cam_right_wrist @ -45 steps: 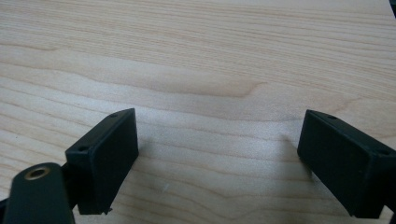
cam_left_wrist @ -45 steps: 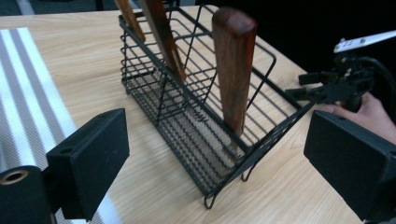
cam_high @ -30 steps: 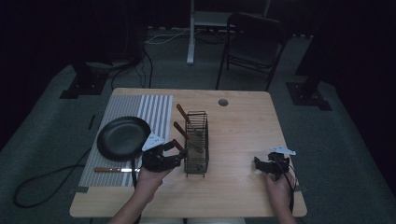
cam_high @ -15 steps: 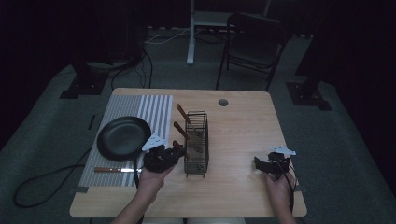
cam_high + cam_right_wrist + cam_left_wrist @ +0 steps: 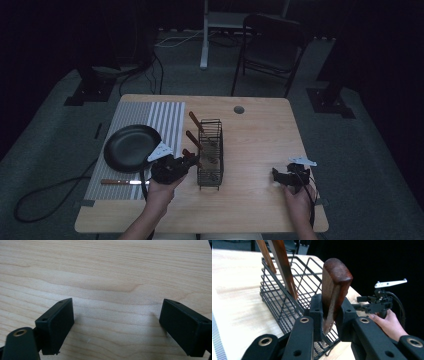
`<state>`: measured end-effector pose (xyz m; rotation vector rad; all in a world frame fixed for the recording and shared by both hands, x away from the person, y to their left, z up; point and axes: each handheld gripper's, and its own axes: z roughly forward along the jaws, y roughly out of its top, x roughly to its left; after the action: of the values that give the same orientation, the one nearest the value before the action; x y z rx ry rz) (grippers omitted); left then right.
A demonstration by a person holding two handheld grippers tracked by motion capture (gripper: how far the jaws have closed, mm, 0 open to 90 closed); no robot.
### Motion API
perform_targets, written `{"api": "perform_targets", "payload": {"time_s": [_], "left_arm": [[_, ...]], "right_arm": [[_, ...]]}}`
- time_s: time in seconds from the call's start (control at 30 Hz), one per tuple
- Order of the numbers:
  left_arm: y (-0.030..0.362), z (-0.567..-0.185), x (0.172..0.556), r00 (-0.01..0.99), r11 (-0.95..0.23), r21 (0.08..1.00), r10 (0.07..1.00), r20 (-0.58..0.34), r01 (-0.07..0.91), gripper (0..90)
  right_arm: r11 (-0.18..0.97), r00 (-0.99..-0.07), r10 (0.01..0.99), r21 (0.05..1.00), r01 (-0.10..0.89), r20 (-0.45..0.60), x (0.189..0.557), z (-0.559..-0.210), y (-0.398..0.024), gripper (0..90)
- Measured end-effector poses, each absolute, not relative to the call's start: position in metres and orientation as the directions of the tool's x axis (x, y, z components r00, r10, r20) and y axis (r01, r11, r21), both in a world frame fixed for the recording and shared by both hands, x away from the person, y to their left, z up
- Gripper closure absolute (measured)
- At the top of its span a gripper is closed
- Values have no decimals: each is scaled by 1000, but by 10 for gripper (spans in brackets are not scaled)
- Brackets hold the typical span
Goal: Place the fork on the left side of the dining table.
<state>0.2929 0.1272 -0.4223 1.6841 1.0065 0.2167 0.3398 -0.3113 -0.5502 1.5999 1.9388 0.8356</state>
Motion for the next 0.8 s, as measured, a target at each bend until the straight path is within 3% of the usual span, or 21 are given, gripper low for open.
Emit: {"api": "perform_targets", "payload": {"time_s": [0.8], "left_arm": [[145, -367, 293, 647, 8, 905, 696, -311, 426, 780]], "right_arm": [[127, -195, 981, 720, 682, 12, 340, -550, -311, 120]]}}
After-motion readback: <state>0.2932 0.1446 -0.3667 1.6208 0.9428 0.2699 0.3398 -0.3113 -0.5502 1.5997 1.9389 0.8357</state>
